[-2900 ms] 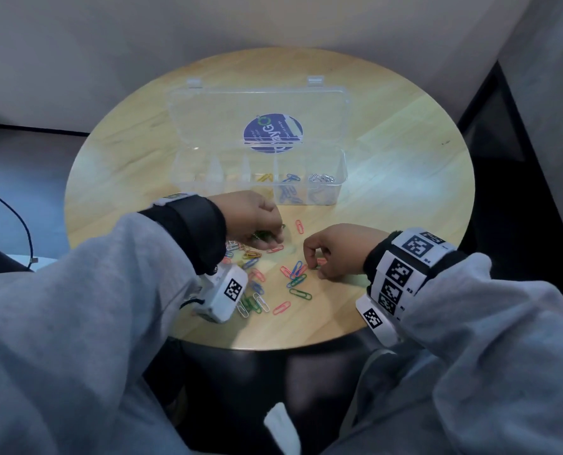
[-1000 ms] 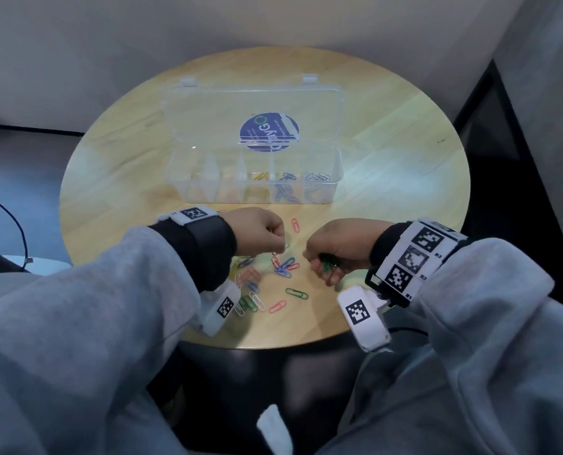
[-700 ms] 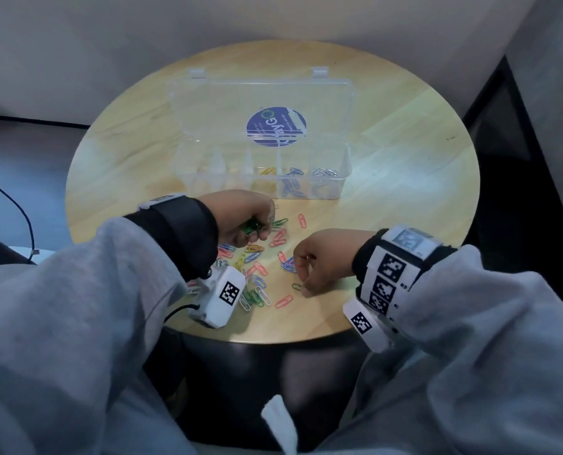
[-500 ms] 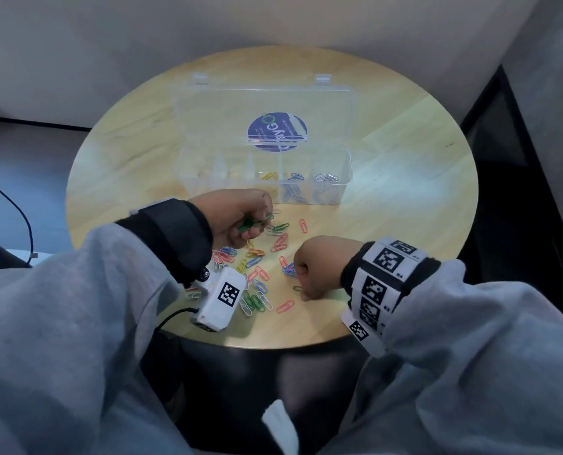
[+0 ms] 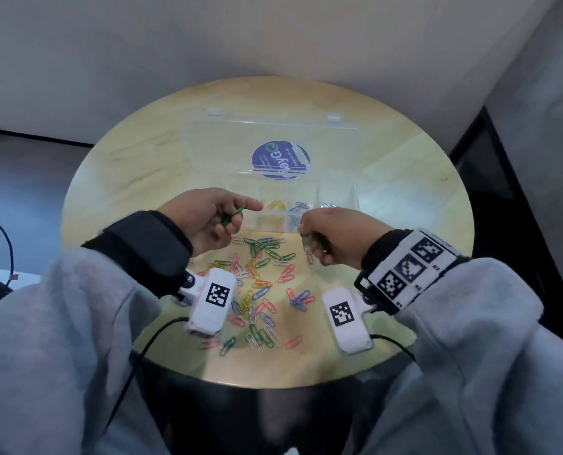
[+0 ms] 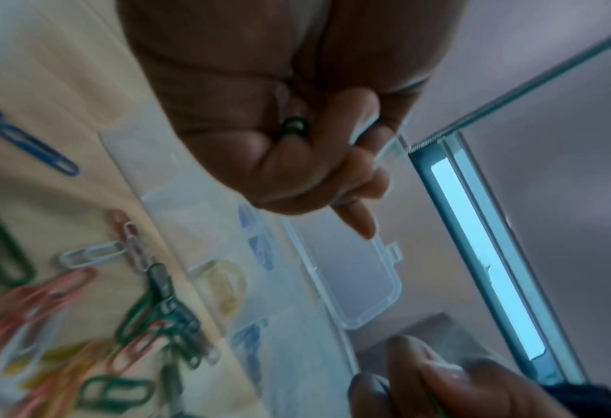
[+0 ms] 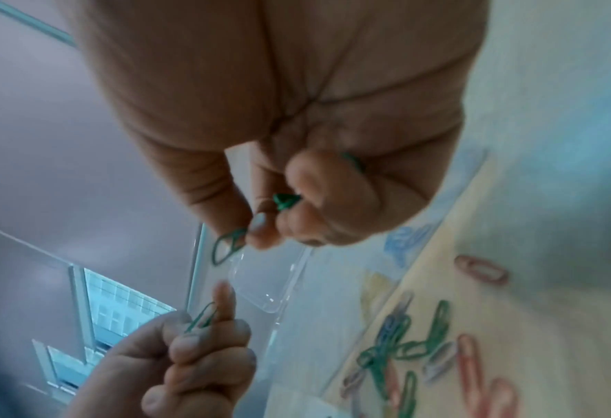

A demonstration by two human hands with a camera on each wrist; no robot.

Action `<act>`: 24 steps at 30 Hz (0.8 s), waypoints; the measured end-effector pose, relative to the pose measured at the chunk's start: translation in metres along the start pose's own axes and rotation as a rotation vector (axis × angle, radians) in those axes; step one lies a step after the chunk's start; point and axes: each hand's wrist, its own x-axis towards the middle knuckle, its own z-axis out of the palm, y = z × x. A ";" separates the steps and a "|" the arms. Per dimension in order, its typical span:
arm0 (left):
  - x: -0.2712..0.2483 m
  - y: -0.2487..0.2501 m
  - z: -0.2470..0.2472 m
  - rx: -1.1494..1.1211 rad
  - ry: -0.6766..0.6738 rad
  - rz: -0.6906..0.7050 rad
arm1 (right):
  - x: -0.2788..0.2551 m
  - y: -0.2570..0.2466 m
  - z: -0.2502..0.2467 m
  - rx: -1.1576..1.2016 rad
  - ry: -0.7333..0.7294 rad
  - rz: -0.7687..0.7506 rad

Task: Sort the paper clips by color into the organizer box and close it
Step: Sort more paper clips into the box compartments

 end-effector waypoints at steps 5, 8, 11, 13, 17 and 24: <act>0.006 0.010 -0.019 -0.191 0.069 0.019 | 0.010 -0.019 0.013 0.289 0.001 0.015; 0.011 0.016 -0.024 -0.273 0.068 0.019 | 0.016 -0.032 0.019 0.429 0.029 0.016; 0.016 0.024 -0.026 -0.368 0.032 0.034 | 0.026 -0.048 0.029 0.483 0.068 0.002; 0.019 0.028 -0.029 -0.404 0.023 0.043 | 0.035 -0.058 0.036 0.504 0.087 -0.009; 0.027 0.030 -0.032 -0.386 -0.001 0.028 | 0.050 -0.073 0.048 0.586 0.081 -0.021; 0.039 0.032 -0.033 -0.320 -0.047 0.037 | 0.069 -0.080 0.048 0.565 0.087 0.071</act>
